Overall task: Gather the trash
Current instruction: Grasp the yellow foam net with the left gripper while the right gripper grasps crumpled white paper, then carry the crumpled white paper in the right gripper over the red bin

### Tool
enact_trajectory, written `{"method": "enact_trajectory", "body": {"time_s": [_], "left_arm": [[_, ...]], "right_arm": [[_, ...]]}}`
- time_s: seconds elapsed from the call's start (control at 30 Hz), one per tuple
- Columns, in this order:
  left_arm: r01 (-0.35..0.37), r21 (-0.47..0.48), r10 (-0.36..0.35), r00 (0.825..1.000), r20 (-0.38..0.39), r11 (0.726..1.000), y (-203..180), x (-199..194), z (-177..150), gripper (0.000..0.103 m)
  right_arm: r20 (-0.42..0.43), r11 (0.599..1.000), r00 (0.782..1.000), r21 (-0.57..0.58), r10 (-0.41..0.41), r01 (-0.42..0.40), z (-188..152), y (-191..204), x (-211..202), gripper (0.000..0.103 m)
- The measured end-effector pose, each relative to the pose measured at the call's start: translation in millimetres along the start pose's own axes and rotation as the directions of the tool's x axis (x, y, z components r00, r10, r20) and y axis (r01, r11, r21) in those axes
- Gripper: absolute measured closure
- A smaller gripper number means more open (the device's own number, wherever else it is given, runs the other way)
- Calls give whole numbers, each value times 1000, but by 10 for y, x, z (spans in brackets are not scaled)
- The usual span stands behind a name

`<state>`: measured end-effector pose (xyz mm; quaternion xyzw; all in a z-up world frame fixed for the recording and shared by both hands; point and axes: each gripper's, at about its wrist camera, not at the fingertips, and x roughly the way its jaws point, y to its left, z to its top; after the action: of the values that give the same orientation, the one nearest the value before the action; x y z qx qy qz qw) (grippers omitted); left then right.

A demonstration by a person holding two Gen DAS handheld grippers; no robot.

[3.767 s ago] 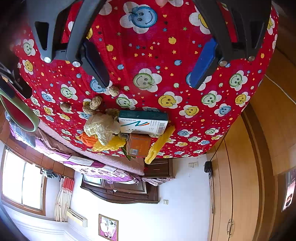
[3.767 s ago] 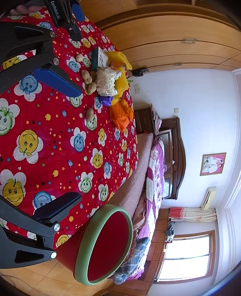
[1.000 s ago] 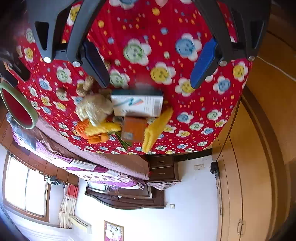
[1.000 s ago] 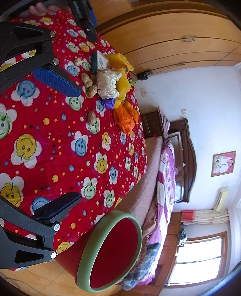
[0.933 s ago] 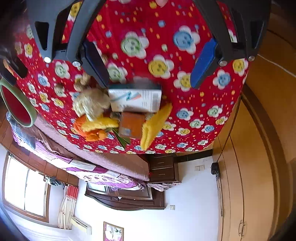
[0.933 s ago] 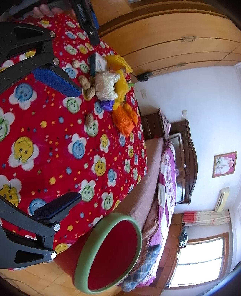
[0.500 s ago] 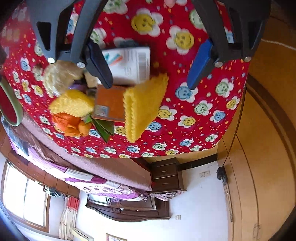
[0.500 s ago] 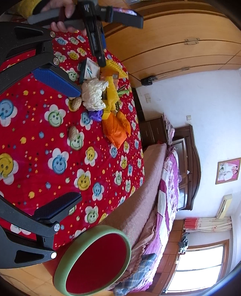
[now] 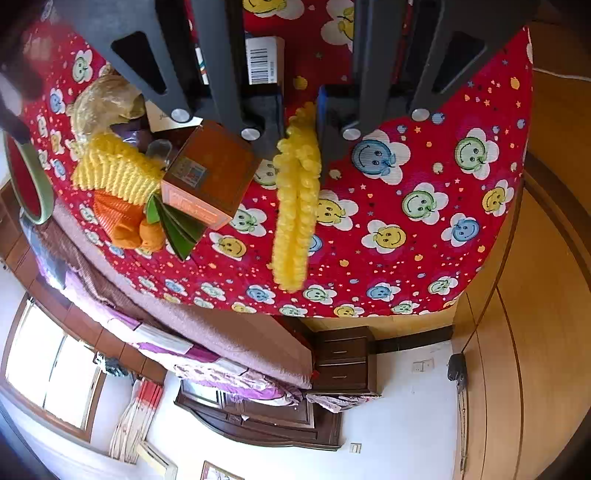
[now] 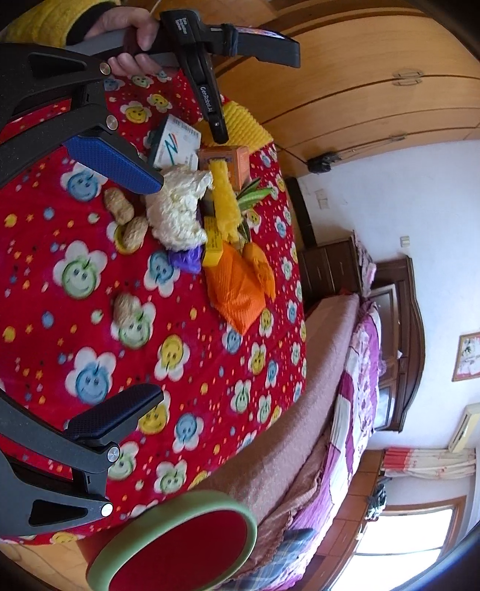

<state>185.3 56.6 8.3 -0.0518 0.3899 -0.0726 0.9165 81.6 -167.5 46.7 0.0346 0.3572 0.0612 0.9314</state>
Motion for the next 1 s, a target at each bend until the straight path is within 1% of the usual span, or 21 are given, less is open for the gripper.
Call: {"method": "enact_trajectory", "body": {"time_s": [0.2, 0.37, 0.4, 0.43, 0.47, 0.53, 0.63, 0.7, 1.0], "left_arm": [[36, -27, -35, 999, 29, 999, -4, -202, 2, 92], [39, -33, -37, 998, 52, 999, -27, -413, -54, 92], [32, -31, -30, 998, 57, 999, -44, -453, -67, 92], [21, -27, -19, 998, 62, 999, -65, -501, -87, 92], [15, -24, -14, 998, 65, 1000, -73, -537, -95, 92], [6, -22, -5, 997, 71, 1000, -93, -600, -123, 92], [-1, -33, 3, 998, 67, 999, -110, -669, -169, 92], [-6, -41, 9, 998, 68, 999, -122, -707, -183, 92], [-18, -35, 21, 995, 95, 999, -301, -922, -242, 92]], "right_arm": [[-30, 998, 998, -49, 48, -50, 82, 221, 158, 1], [-70, 994, 993, -48, 90, -94, 125, 337, 361, 1], [-73, 994, 993, -46, 95, -99, 125, 348, 383, 5], [-78, 993, 992, -45, 103, -106, 129, 356, 410, 18], [-84, 993, 990, -42, 110, -114, 131, 358, 434, 27], [-107, 990, 986, -30, 131, -135, 127, 347, 471, 64], [-107, 988, 983, -11, 150, -152, 115, 302, 425, 75], [-94, 987, 982, -10, 161, -162, 110, 281, 352, 77], [0, 983, 983, 11, 182, -182, 103, 162, -134, 77]]}}
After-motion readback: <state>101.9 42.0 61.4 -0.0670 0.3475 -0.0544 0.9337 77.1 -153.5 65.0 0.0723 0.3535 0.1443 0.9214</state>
